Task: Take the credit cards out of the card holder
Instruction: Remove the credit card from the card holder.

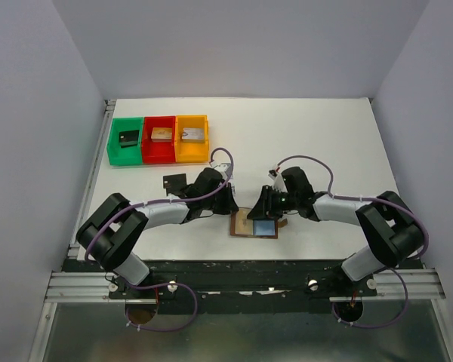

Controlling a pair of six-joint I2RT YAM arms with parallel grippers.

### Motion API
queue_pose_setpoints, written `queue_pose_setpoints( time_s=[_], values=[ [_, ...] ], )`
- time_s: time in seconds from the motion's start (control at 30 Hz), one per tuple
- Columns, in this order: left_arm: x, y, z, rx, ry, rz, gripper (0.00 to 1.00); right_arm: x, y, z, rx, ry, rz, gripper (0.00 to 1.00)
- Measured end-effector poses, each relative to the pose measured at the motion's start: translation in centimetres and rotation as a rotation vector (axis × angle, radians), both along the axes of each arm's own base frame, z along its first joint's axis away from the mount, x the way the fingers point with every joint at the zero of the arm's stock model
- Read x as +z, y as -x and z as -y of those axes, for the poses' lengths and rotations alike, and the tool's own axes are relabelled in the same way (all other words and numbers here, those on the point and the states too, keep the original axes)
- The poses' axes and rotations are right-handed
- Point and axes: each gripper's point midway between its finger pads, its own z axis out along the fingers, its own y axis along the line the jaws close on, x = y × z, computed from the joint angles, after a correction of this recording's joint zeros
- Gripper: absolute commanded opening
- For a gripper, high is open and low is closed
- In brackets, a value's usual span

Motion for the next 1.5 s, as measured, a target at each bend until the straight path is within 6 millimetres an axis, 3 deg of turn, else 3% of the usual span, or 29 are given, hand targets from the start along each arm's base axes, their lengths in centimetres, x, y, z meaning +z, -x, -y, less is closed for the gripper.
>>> queue_pose_setpoints(
  time_s=[0.2,0.4,0.8,1.1,1.5],
  values=[
    [0.0,0.0,0.0,0.000,-0.001,0.000,0.14,-1.8,0.1,0.4,-0.002,0.041,-0.028,0.41],
    [0.1,0.0,0.0,0.000,0.001,0.002,0.13,-2.2,-0.1,0.3,-0.003,0.038,-0.022,0.41],
    [1.2,-0.1,0.9,-0.030,0.022,0.022,0.13,-2.1,-0.1,0.5,-0.014,0.041,0.003,0.40],
    [1.1,0.0,0.9,-0.036,0.016,0.022,0.13,0.0,-0.2,0.8,-0.019,0.042,0.060,0.41],
    [-0.5,0.8,1.0,-0.055,-0.019,-0.009,0.10,-2.0,0.2,0.9,-0.014,0.070,0.001,0.41]
  ],
)
